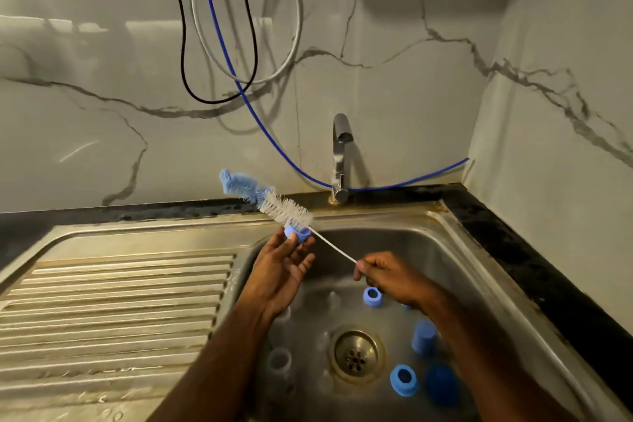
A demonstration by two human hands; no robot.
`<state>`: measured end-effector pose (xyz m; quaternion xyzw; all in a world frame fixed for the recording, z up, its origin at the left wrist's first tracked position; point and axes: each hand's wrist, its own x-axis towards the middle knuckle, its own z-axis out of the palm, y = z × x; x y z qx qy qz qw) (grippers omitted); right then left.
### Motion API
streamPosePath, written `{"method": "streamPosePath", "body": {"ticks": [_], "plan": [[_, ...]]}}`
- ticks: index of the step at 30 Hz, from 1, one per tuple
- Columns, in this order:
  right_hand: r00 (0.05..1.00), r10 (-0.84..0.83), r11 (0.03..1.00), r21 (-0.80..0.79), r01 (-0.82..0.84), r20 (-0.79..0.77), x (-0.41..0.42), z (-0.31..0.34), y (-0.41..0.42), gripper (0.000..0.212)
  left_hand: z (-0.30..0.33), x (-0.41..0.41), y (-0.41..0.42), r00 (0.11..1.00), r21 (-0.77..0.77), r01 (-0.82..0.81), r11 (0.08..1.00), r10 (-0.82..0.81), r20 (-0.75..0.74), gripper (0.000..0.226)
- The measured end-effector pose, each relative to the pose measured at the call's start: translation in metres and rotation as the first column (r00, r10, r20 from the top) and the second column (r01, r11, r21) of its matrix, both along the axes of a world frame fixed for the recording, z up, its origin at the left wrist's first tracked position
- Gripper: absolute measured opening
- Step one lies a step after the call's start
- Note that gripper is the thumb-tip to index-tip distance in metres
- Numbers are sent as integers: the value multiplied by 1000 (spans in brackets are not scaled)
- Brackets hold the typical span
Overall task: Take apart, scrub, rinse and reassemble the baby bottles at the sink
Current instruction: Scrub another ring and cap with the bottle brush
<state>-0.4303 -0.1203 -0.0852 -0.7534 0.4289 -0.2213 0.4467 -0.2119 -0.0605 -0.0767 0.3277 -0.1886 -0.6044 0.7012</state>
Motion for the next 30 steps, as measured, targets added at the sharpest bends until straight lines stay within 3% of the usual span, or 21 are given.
{"method": "streamPosePath", "body": {"ticks": [9,12,17,24,30], "plan": [[990,-84,977,-203,60,-111,5,-2,-3,33,12,0,2,1000,46,-14,999,13,14,39],[991,-52,981,-191,28,-122,5,1,0,31,10,8,1,998,-5,-66,998,65,-18,42],[988,-102,964,-258,69,-117,12,-1,2,33,7,0,3,995,-99,-62,993,70,72,51],[994,-17,978,-208,-6,-106,-2,2,-2,32,12,15,6,981,-33,-163,986,158,-116,50],[988,-120,948,-307,83,-102,5,-5,-4,33,13,6,8,994,-38,-106,994,107,31,47]]}}
